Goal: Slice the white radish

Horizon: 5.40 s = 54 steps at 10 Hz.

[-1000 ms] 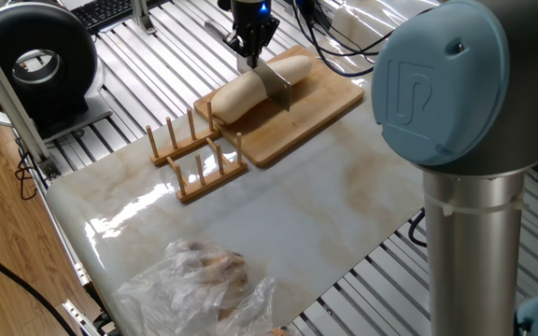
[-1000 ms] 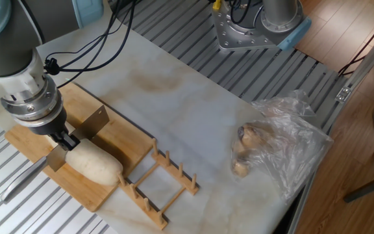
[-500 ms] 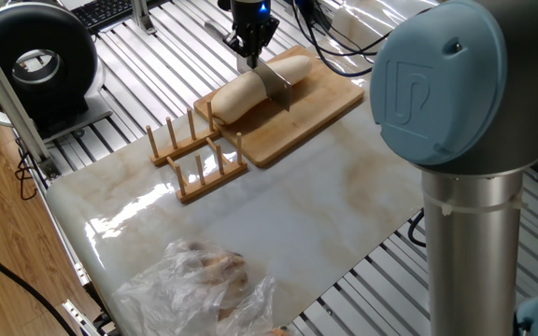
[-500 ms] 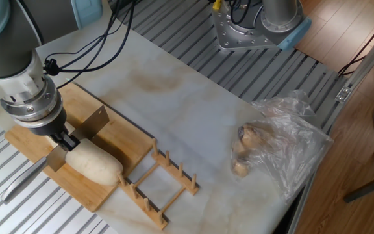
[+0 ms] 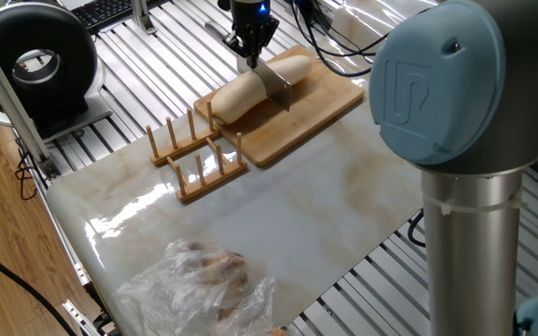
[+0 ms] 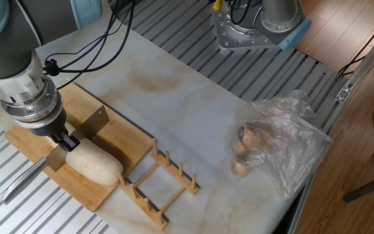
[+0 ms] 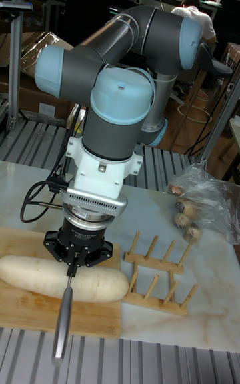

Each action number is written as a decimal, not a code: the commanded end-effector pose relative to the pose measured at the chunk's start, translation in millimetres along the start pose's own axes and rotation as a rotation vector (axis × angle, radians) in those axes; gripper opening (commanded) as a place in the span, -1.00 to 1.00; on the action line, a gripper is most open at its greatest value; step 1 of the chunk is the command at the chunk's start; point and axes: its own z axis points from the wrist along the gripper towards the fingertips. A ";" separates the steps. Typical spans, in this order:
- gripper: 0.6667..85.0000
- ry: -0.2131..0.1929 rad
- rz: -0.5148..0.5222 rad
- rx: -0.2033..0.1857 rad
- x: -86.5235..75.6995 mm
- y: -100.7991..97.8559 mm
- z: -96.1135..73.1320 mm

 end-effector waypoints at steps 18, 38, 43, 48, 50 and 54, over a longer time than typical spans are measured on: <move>-0.87 0.072 -0.019 -0.038 23.7 0.4 -13.1; -0.62 0.080 -0.053 -0.045 39.3 -3.0 -9.3; -0.53 0.066 -0.059 -0.063 38.7 -0.3 -15.3; -0.53 -0.001 -0.098 -0.016 7.2 -8.6 -18.5; -0.68 0.007 -0.090 -0.013 6.6 -6.7 -22.1; -0.98 0.027 -0.069 -0.023 19.3 -5.1 -22.7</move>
